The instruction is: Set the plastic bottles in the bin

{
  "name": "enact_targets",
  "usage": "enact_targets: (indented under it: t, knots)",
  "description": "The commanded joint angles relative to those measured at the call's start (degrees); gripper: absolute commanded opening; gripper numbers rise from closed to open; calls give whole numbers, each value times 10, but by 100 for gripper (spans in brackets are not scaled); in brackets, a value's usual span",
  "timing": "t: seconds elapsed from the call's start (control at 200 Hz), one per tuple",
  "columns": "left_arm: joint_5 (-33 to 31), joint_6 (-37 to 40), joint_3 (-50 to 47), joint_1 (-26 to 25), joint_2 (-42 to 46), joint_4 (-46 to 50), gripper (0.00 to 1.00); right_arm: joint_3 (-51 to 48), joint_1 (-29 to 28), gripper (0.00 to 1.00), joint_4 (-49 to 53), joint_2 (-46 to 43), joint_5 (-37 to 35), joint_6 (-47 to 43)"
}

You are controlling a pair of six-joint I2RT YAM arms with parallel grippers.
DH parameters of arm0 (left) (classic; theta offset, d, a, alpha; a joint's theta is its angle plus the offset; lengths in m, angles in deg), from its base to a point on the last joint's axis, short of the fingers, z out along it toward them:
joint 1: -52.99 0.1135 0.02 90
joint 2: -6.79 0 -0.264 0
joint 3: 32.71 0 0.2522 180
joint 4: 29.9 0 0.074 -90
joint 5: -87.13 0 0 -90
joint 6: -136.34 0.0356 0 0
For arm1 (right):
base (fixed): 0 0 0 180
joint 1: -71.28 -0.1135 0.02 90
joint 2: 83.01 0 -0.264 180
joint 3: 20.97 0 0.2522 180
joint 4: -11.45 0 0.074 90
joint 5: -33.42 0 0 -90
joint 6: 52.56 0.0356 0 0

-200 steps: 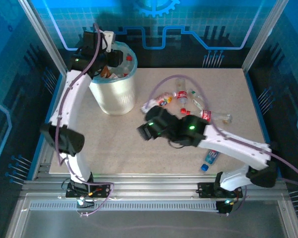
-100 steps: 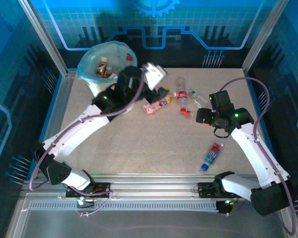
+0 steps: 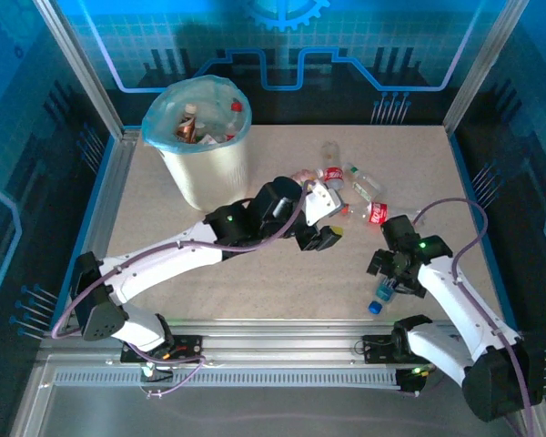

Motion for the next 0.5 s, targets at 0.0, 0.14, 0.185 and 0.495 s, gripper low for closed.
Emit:
enact_targets:
  t: [0.0, 0.14, 0.185, 0.495]
  knots:
    - [13, -61, -28, 0, 11, -22, 65, -17, 10, 96, -39, 12, 19, 26]
    - [-4, -75, -39, 0, 12, -21, 65, -29, 11, 94, -63, 43, 24, 20]
    - [-8, -75, -41, 1, 14, -20, 66, -35, 11, 93, -72, 49, 28, 18]
    - [-30, -71, -36, 1, 15, -8, 67, -70, 11, 82, -117, 71, 40, 10]
